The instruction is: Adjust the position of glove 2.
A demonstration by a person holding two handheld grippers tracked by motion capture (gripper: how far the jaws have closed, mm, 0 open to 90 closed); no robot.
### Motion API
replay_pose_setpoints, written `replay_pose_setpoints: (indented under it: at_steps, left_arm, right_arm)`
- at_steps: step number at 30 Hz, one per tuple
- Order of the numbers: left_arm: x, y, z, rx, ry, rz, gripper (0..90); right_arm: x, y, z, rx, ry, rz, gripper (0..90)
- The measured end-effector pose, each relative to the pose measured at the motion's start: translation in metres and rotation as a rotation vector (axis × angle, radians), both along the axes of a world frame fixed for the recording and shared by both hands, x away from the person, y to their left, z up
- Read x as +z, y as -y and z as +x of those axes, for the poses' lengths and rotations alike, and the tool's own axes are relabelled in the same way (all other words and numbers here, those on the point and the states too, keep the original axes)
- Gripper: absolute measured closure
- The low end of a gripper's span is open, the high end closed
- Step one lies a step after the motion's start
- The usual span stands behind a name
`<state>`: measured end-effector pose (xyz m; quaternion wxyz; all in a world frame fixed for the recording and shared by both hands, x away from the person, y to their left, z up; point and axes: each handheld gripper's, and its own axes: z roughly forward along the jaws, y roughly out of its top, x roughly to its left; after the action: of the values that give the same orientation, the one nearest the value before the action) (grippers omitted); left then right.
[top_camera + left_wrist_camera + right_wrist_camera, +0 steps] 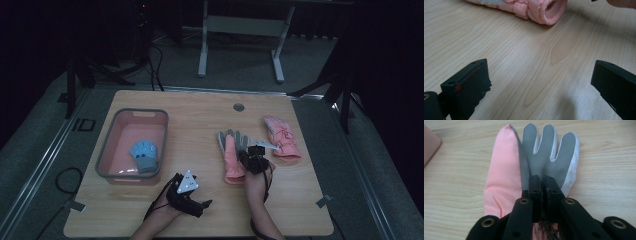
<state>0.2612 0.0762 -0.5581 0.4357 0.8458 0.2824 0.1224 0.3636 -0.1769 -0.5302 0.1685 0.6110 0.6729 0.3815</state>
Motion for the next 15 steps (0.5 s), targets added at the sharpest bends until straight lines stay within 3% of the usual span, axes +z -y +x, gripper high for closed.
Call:
replay_pose_setpoints:
  at_steps: [6,15]
  left_arm:
    - [-0.001,0.0,0.0,-0.003,0.0,0.008,2.1]
    - [0.0,-0.001,0.0,-0.001,-0.002,0.003,2.1]
  right_arm:
    - [0.009,0.01,-0.002,0.029,0.028,-0.004,70.3]
    - [0.044,0.036,-0.004,0.118,0.14,-0.113,65.0]
